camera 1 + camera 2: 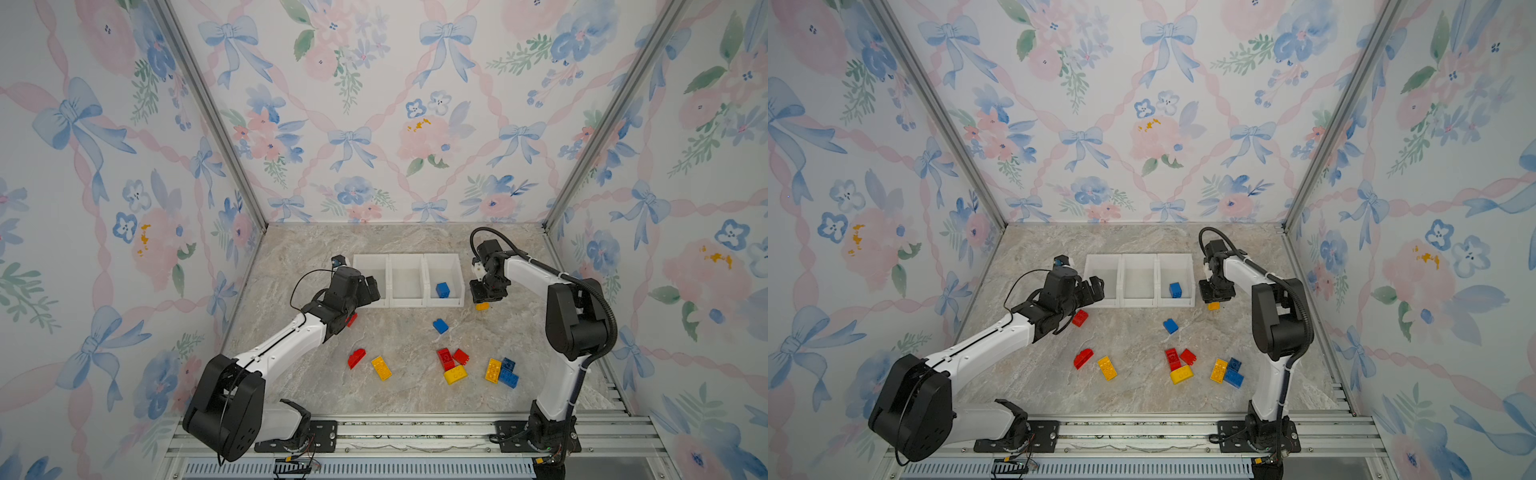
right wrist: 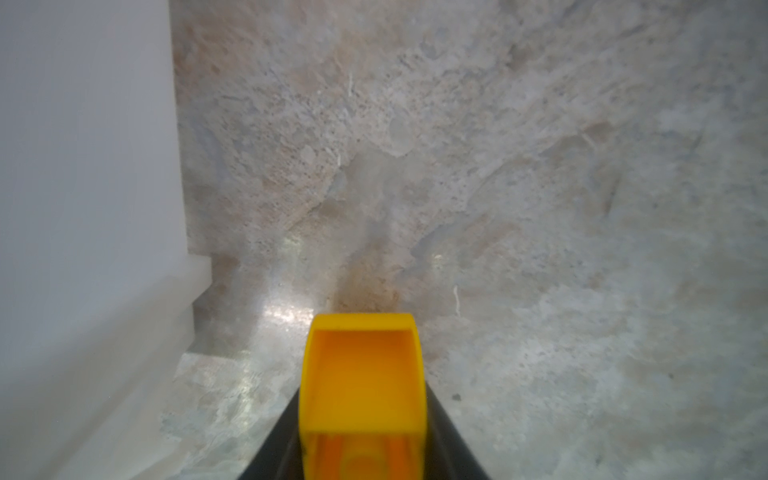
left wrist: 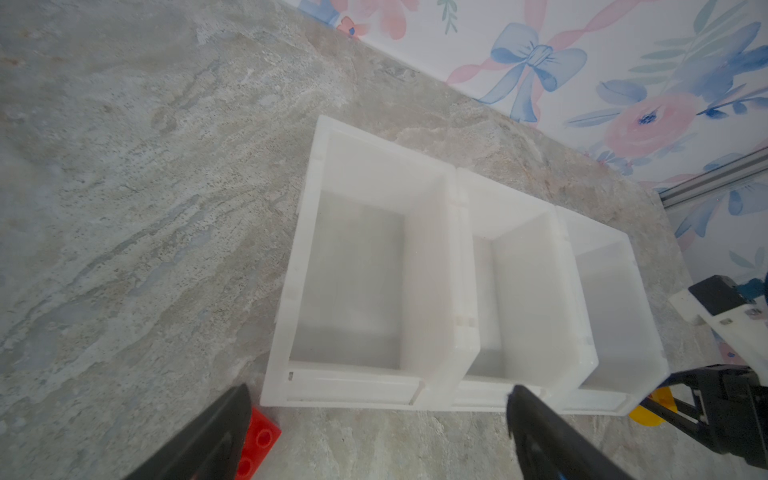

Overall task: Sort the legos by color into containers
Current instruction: 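Move the right gripper to the yellow brick and grasp it, then carry the yellow brick into the middle bin and release it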

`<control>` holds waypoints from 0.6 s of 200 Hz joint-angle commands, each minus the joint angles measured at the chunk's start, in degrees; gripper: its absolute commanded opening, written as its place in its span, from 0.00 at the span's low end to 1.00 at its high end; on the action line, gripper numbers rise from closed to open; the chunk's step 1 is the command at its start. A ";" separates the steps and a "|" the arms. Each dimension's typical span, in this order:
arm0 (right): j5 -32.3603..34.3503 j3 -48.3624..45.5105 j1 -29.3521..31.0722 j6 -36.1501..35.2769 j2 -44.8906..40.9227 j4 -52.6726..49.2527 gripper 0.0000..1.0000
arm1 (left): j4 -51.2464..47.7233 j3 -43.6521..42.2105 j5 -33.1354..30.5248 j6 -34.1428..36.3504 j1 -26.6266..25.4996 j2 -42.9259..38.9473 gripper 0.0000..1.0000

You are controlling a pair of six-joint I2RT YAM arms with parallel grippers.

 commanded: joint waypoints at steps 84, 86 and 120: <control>-1.72 2.01 2.14 5.22 -14.05 -4.53 0.31 | 0.91 -0.71 0.82 0.23 0.37 -1.00 0.98; -1.87 2.16 2.36 5.32 -14.27 -4.50 0.31 | 0.90 -0.81 0.91 0.27 0.39 -1.09 0.98; -2.62 5.60 8.86 7.08 -15.60 -4.24 0.31 | 0.81 -2.05 2.80 0.87 0.49 -2.81 0.98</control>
